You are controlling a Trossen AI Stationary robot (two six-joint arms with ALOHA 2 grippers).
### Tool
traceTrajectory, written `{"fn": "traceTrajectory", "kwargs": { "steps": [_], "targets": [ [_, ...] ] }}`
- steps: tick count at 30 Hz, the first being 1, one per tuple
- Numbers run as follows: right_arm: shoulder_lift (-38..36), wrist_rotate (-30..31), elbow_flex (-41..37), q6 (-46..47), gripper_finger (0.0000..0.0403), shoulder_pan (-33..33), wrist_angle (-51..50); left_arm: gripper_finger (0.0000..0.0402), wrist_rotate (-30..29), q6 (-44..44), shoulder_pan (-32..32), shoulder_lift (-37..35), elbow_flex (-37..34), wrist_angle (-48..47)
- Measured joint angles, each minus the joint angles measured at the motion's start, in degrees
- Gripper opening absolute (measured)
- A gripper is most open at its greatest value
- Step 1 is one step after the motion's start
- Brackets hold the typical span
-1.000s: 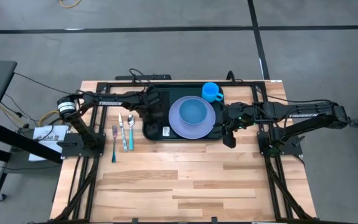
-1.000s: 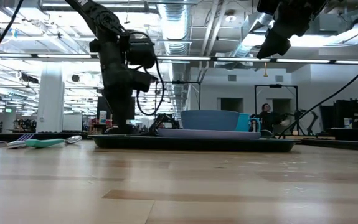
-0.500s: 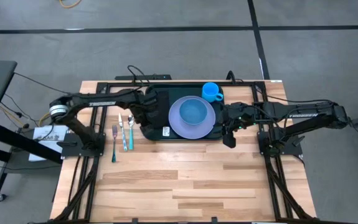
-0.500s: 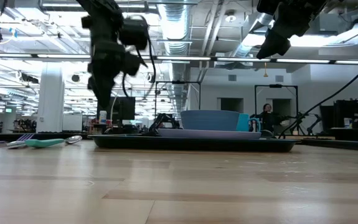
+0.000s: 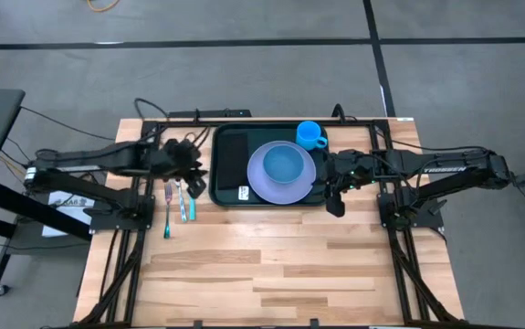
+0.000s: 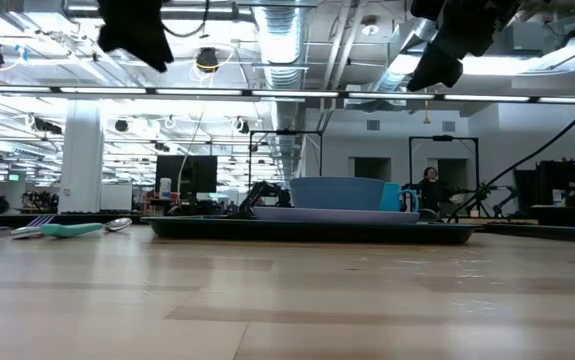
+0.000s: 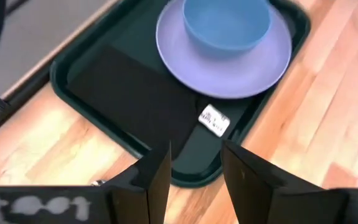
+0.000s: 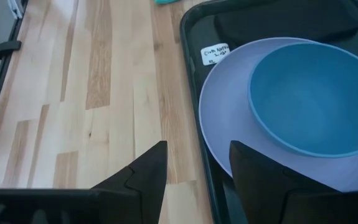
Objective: Set up tray
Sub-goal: Put the violet fork on top of the black napkin
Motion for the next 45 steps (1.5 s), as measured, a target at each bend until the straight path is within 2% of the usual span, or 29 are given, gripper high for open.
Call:
{"fn": "traceTrajectory", "kwargs": {
  "steps": [4, 8, 10, 13, 15, 18, 21, 30, 39, 45],
  "targets": [
    [0.0, 1.7, 0.0, 0.5, 0.0164, 0.0, 0.5, 0.0128, -4.3, -3.9, -5.1, -1.1, 0.0, 0.0],
    [0.0, 3.4, -2.0, 0.4, 0.0164, -0.1, 4.1, 0.0128, -2.0, -3.0, -7.9, 0.0, 0.0, -0.5],
    [0.0, 3.4, -3.2, 0.4, 0.0164, -0.3, 5.1, 0.0128, 0.9, -6.0, -8.0, 0.9, 0.0, -2.3],
    [0.0, 4.7, -4.9, 0.5, 0.0164, -0.6, 5.6, 0.0128, 6.3, -17.7, -7.2, 1.6, 0.0, -12.1],
    [0.0, 7.3, -6.0, 0.4, 0.0164, -0.8, 6.7, 0.0128, 8.1, -28.5, -7.6, 1.7, 0.0, -19.9],
    [0.0, 11.3, -7.0, 0.2, 0.0164, -0.9, 7.5, 0.0128, 8.1, -43.8, -10.4, 1.0, 0.0, -29.6],
    [0.0, 13.2, -7.8, -0.4, 0.0164, -0.9, 8.3, 0.0128, 6.9, -51.3, -13.1, 0.9, 0.0, -32.2],
    [0.0, 13.6, -7.8, -0.6, 0.0164, -0.3, 8.4, 0.0128, 6.4, -52.1, -14.2, 5.4, 0.1, -33.9],
    [0.3, 13.6, -7.8, -0.1, 0.0164, 0.1, 9.2, 0.0128, 5.1, -57.7, -14.3, 10.3, -0.4, -34.7],
    [3.3, 13.5, -7.8, -0.6, 0.0164, 3.0, 9.1, 0.0128, 8.5, -59.0, -14.3, 9.3, -8.3, -31.7]
  ]
}}
